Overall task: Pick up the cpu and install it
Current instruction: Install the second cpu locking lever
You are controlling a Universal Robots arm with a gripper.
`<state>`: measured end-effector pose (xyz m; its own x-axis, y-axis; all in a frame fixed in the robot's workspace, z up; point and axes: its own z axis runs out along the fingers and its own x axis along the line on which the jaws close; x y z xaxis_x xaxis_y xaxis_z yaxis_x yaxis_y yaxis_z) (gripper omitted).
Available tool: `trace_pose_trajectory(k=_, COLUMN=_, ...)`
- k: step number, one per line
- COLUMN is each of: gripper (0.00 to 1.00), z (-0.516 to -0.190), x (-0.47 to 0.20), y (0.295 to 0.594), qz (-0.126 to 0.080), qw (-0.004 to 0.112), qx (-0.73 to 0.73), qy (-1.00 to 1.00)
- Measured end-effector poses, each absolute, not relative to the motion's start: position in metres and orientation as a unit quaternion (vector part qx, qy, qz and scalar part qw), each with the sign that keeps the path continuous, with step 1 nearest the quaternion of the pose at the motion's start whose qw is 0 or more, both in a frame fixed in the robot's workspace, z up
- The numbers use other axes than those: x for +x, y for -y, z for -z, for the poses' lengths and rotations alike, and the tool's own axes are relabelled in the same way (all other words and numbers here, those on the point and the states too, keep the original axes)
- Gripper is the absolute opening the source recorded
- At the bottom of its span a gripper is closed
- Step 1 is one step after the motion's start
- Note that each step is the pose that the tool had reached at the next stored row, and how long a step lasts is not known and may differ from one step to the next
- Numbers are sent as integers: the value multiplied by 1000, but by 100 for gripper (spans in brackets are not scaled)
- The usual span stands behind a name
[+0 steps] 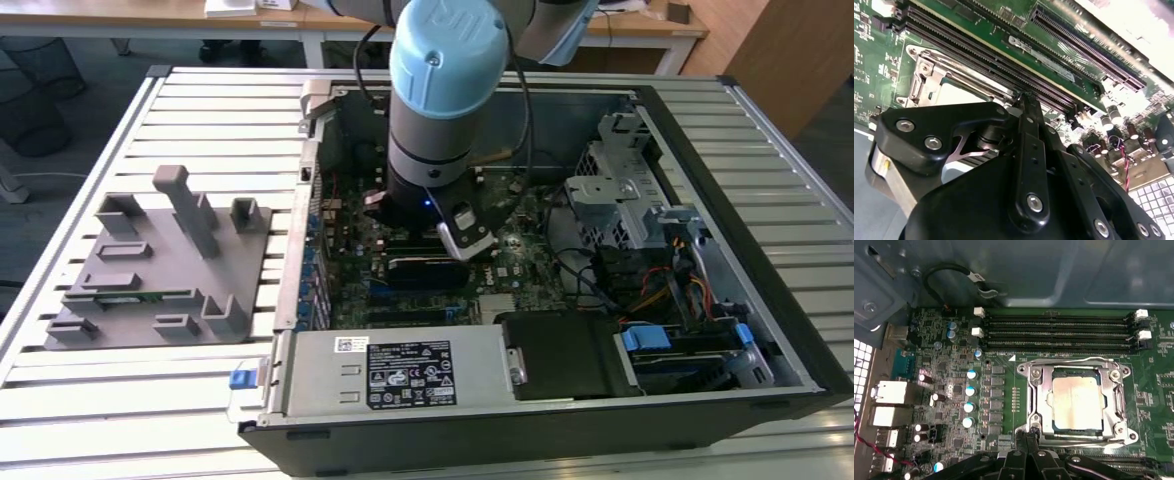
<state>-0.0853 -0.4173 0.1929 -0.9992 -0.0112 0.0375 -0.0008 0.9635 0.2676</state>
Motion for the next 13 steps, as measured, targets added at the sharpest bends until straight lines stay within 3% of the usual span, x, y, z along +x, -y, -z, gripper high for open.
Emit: trace_pose_trajectory(k=13, gripper=11, z=-189, x=-92, y=417, qz=148, qw=19, qx=3, qy=989)
